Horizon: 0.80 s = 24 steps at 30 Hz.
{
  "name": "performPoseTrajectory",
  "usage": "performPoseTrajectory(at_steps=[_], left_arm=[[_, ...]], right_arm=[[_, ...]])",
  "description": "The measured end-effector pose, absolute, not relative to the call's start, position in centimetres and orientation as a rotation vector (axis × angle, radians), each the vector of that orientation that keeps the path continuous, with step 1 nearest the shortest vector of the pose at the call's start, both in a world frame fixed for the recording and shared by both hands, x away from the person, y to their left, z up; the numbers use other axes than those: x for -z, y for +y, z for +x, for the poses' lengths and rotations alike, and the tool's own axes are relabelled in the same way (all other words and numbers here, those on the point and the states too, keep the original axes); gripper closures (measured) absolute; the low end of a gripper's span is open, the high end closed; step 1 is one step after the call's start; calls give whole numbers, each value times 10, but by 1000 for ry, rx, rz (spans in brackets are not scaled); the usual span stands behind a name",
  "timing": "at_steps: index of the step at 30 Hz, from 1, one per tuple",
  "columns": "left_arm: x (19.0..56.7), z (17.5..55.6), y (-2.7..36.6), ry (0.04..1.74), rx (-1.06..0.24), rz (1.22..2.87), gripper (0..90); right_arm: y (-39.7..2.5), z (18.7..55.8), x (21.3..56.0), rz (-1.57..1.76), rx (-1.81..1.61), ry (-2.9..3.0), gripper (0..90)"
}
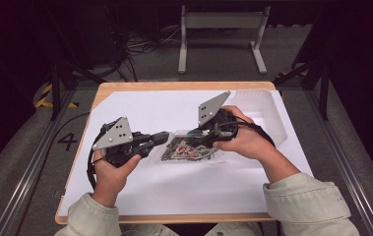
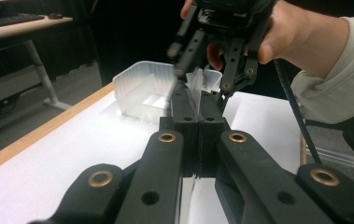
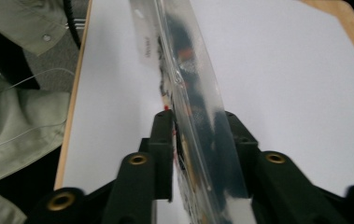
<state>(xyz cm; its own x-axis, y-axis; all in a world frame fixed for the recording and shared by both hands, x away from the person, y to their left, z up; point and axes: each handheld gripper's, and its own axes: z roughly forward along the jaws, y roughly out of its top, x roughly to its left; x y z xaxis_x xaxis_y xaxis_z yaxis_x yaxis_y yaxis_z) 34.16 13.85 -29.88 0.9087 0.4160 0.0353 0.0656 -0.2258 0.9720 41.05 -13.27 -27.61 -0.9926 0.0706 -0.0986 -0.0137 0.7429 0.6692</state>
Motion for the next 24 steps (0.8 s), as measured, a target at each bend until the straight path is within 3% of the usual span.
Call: performPoseTrajectory(at_steps=[8, 9, 14, 15, 20, 24], left_arm=[[300, 343, 140, 381, -344, 1751, 848], [301, 343, 141, 393, -342, 1736, 810], [299, 342, 146, 445, -391, 1680, 402], [298, 342, 147, 446, -403, 1674, 359], [299, 341, 155, 481, -442, 1667, 255], [300, 342, 162, 513, -458, 1661, 221]], right_arm=[[-131, 408, 272, 20, -1049, 2830, 751], [-131, 408, 271, 21, -1046, 2828, 753], [-136, 410, 267, 76, -1070, 2807, 757], [-139, 411, 266, 88, -1077, 2798, 757], [-153, 416, 263, 153, -1158, 2751, 758], [-162, 417, 257, 193, -1244, 2700, 758]])
